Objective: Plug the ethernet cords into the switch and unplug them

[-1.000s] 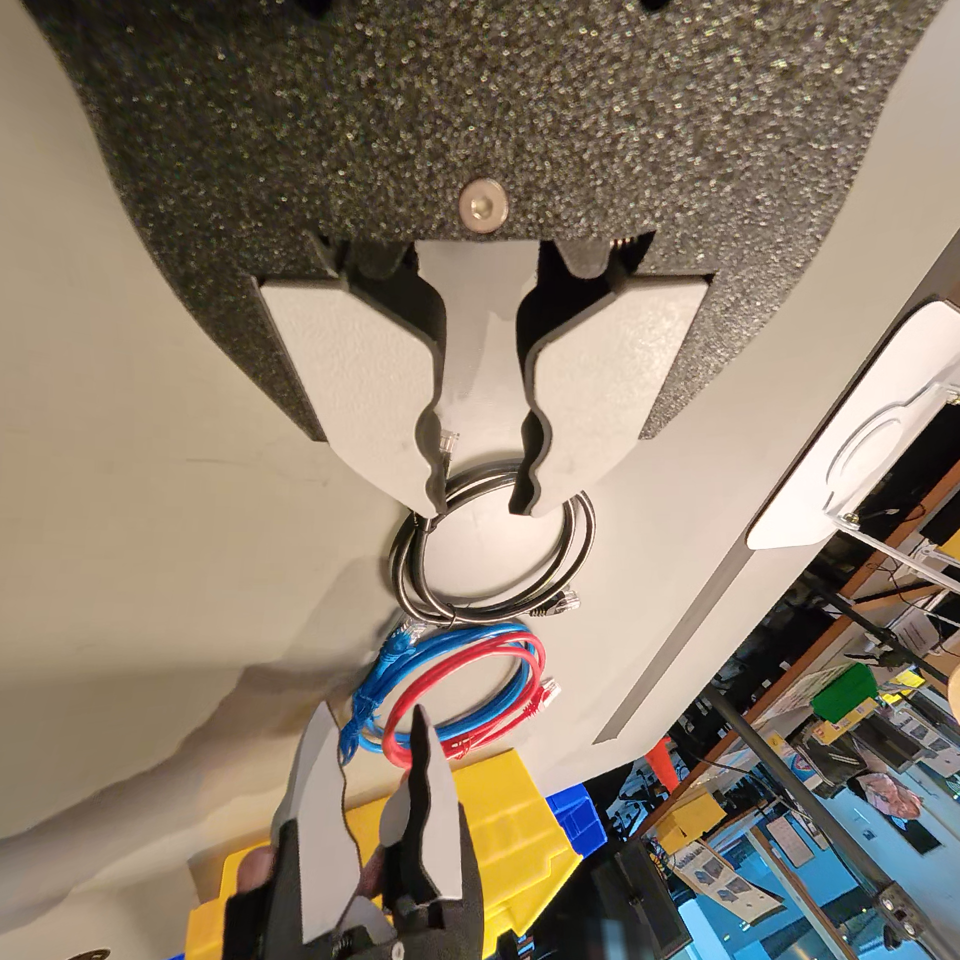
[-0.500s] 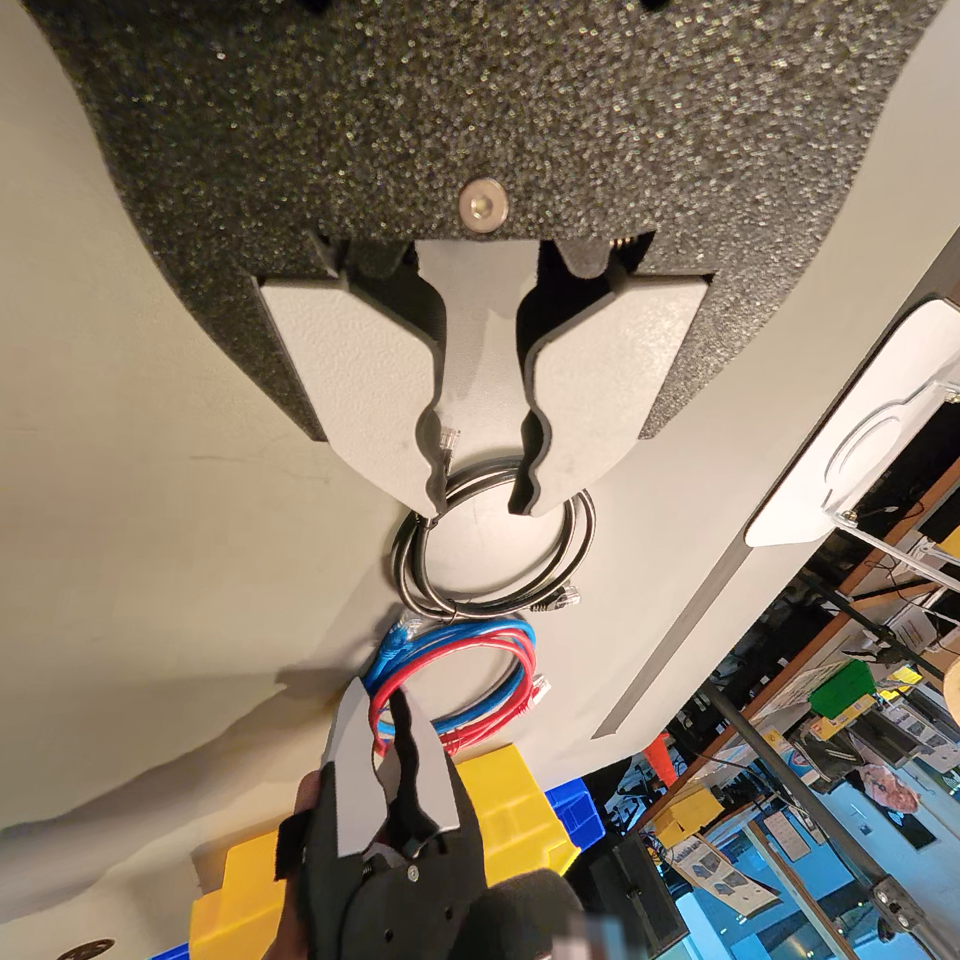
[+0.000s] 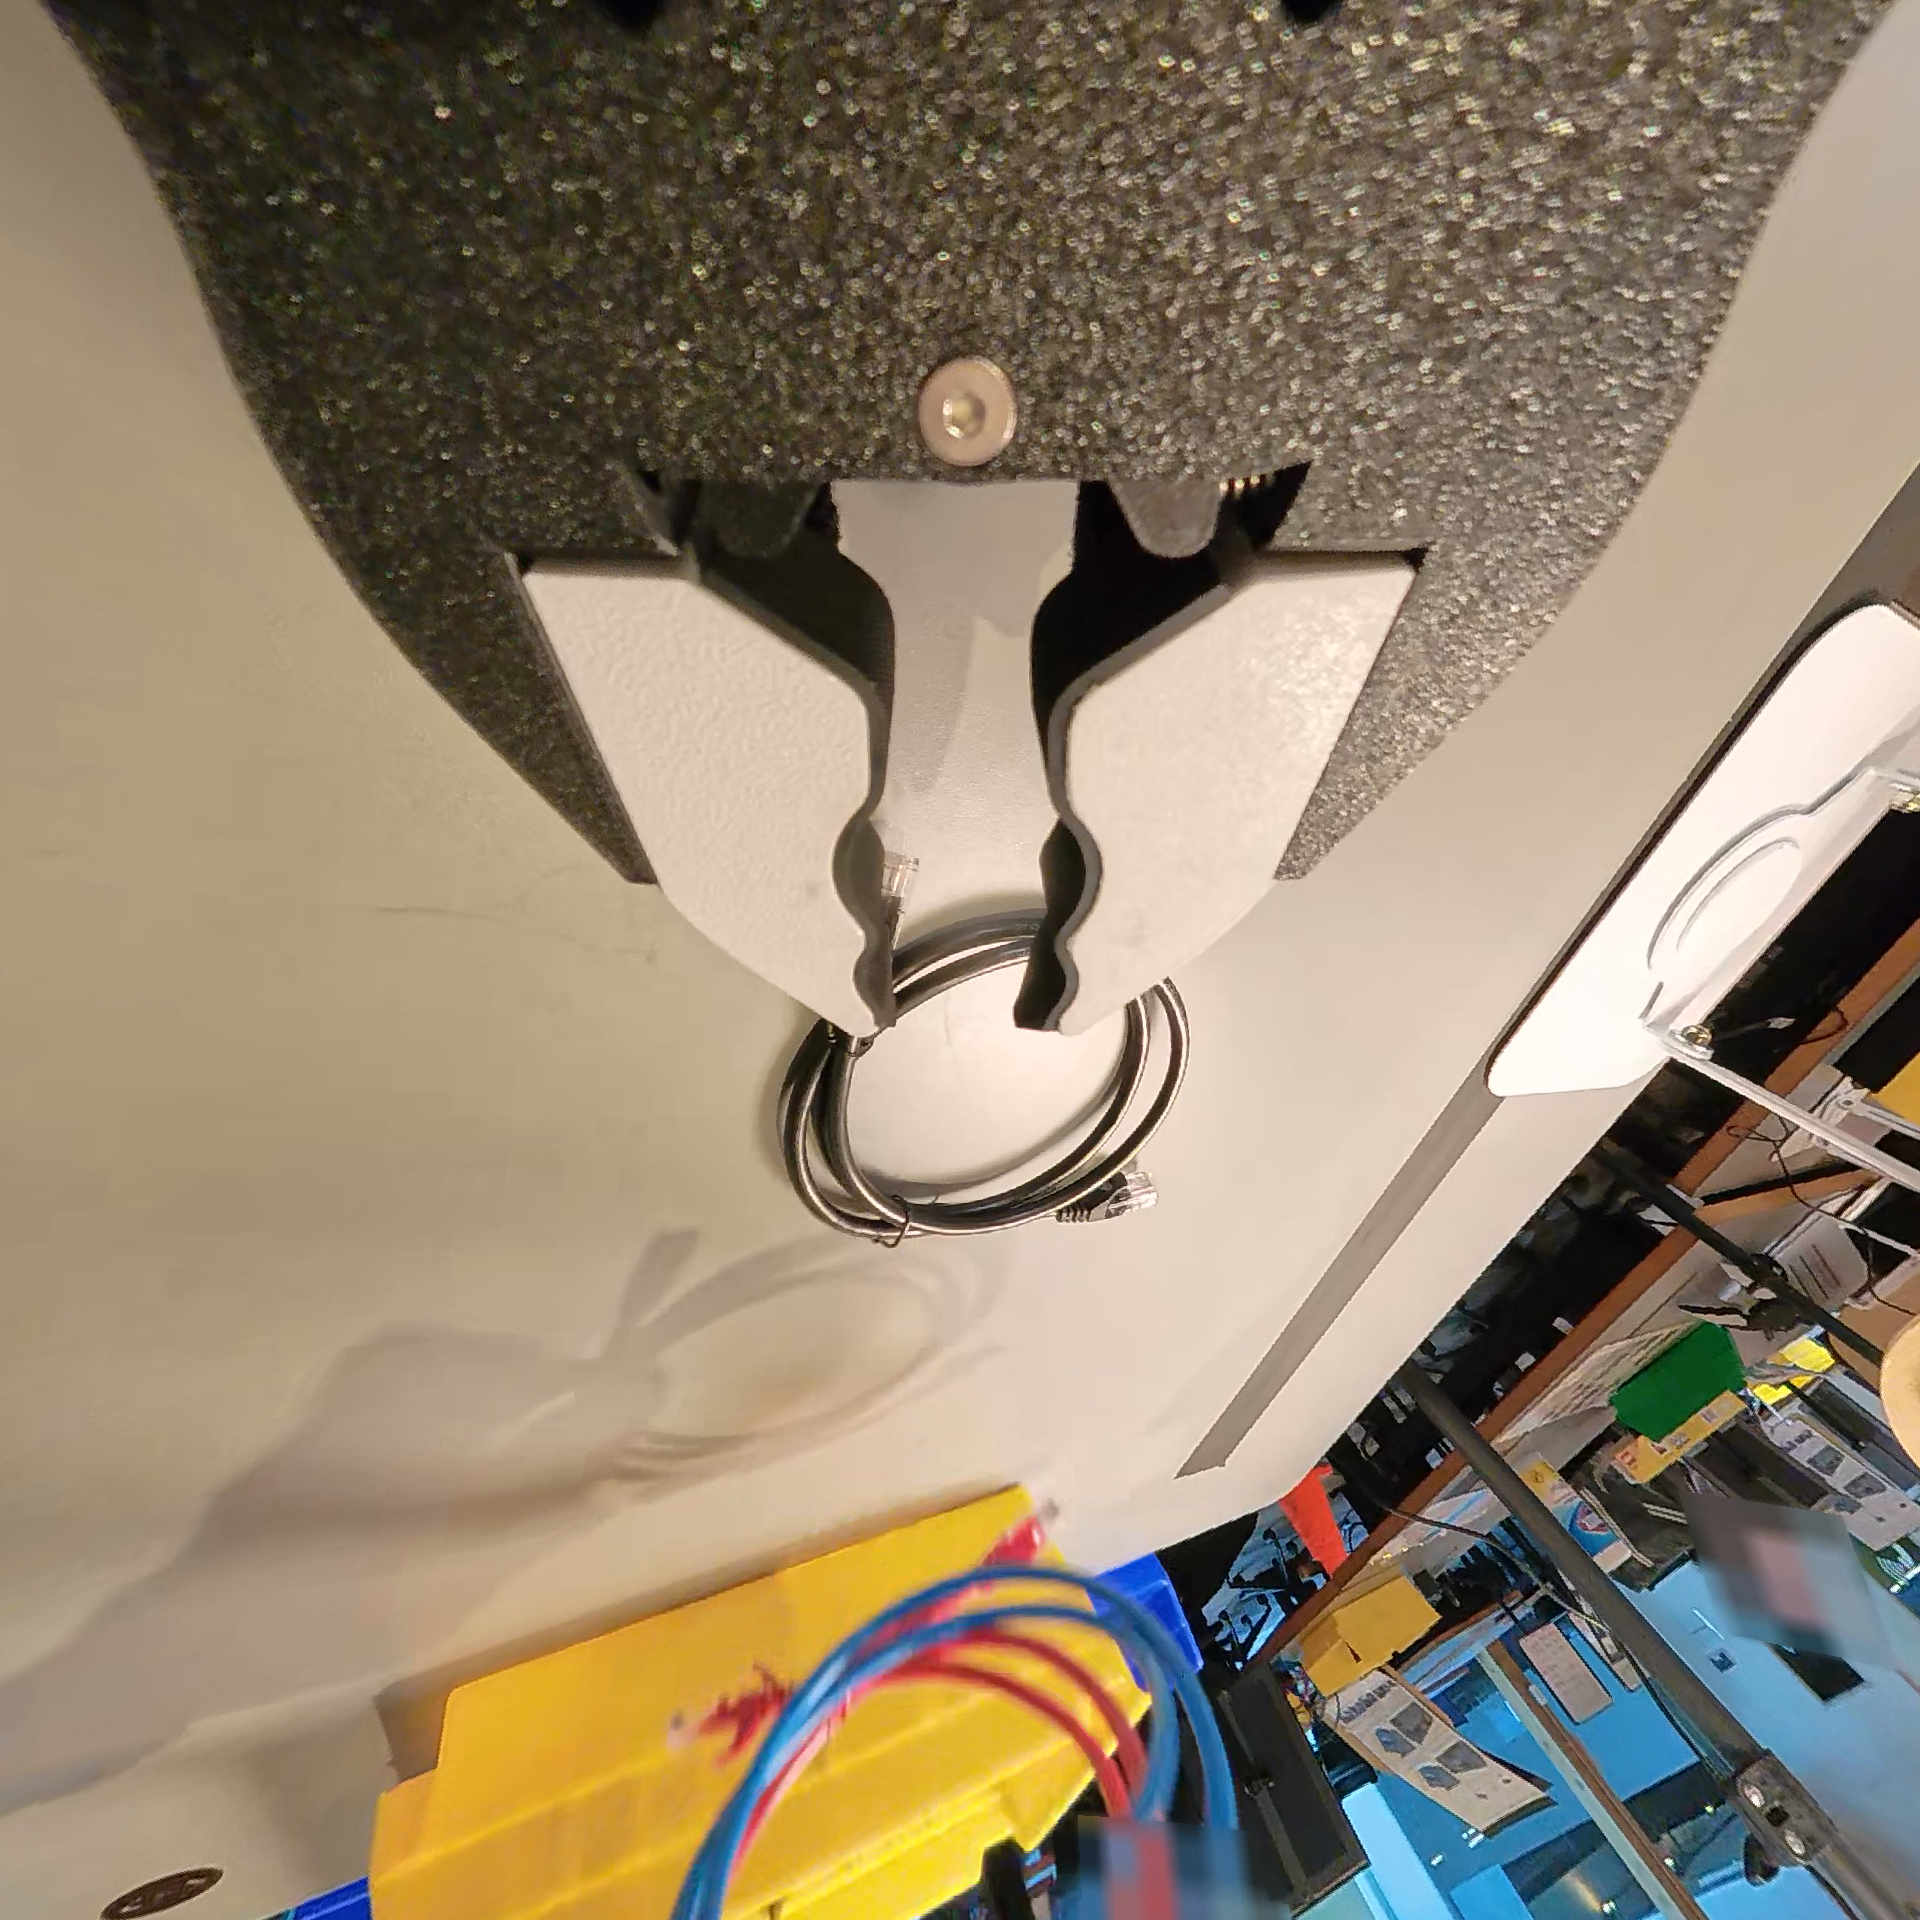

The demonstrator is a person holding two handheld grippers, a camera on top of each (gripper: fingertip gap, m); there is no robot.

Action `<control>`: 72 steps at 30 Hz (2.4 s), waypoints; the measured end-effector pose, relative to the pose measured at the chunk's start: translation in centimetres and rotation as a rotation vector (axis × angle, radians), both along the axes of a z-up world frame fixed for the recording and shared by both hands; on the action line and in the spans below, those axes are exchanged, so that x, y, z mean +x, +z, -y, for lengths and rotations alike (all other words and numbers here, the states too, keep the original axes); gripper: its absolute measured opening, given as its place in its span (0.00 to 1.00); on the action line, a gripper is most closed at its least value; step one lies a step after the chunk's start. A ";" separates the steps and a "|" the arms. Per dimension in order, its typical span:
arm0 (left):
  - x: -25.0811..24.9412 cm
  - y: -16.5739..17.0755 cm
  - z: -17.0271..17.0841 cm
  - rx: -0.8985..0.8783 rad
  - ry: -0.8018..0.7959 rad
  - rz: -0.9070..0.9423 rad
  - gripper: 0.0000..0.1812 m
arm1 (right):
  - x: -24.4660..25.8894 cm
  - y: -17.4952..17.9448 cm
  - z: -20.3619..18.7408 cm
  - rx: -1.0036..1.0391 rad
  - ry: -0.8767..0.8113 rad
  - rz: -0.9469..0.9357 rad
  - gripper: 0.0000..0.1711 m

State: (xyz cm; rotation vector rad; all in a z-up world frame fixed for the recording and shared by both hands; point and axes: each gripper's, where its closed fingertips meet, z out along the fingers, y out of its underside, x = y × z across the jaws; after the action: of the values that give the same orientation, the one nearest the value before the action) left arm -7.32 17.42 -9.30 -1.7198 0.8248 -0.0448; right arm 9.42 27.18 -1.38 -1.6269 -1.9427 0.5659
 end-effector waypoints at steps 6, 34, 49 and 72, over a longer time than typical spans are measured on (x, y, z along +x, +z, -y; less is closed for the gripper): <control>0.0 -0.1 -0.1 -0.001 0.002 -0.003 0.14 | 4.8 8.8 -1.9 0.096 -0.172 -0.192 0.10; 0.2 -0.2 0.1 0.003 -0.002 -0.021 0.14 | 18.8 -3.8 -9.3 0.105 -0.510 0.295 0.23; 0.2 -0.2 0.0 0.003 0.002 -0.019 0.14 | 20.7 -7.3 -11.1 0.088 -0.490 0.456 0.20; -1.5 -0.2 0.4 -0.301 0.000 0.328 0.17 | -11.0 -11.5 5.2 0.146 0.560 0.194 0.34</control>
State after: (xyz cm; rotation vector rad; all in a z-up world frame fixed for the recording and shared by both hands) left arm -8.79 17.03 -9.47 -1.9259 0.5948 -0.4597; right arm -1.62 22.00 -12.89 -1.0708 -2.5371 0.4682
